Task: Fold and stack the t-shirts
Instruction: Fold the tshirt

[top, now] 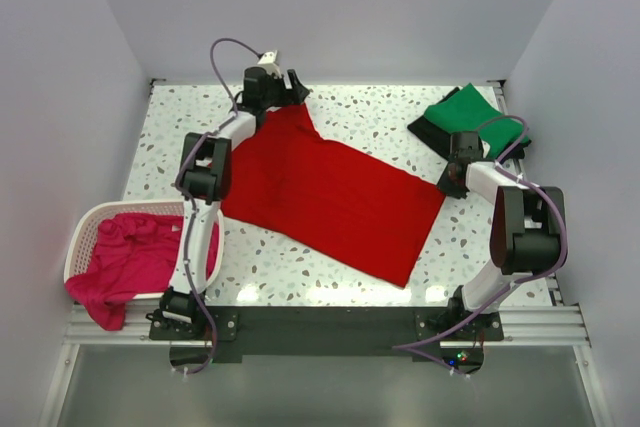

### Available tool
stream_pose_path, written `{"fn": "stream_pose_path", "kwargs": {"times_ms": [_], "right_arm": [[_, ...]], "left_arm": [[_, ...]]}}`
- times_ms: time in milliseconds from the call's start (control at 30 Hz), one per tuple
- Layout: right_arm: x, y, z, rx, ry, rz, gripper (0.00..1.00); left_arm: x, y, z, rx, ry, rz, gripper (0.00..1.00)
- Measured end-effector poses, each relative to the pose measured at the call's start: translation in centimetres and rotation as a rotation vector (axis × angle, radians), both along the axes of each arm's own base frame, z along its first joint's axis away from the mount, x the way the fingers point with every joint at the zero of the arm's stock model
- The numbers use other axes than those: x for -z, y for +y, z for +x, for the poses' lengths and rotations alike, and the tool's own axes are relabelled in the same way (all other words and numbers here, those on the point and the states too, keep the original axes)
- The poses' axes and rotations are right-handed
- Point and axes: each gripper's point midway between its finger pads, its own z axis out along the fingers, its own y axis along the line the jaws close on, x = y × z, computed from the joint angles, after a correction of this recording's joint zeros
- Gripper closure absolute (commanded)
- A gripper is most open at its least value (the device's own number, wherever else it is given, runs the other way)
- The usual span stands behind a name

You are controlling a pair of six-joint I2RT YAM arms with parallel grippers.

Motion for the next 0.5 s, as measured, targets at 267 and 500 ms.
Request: {"fn": "stream_pose_path", "kwargs": {"times_ms": [267, 500], "right_arm": [[0.0, 0.4, 0.2, -0.012, -0.007, 0.020, 0.78], [-0.1, 0.7, 0.4, -0.019, -0.014, 0.034, 0.78]], "left_arm": [[0.1, -1.0, 0.8, -0.014, 0.006, -0.019, 0.20], [1.3, -0.6, 0.8, -0.069, 0.074, -0.005, 0.21]]}}
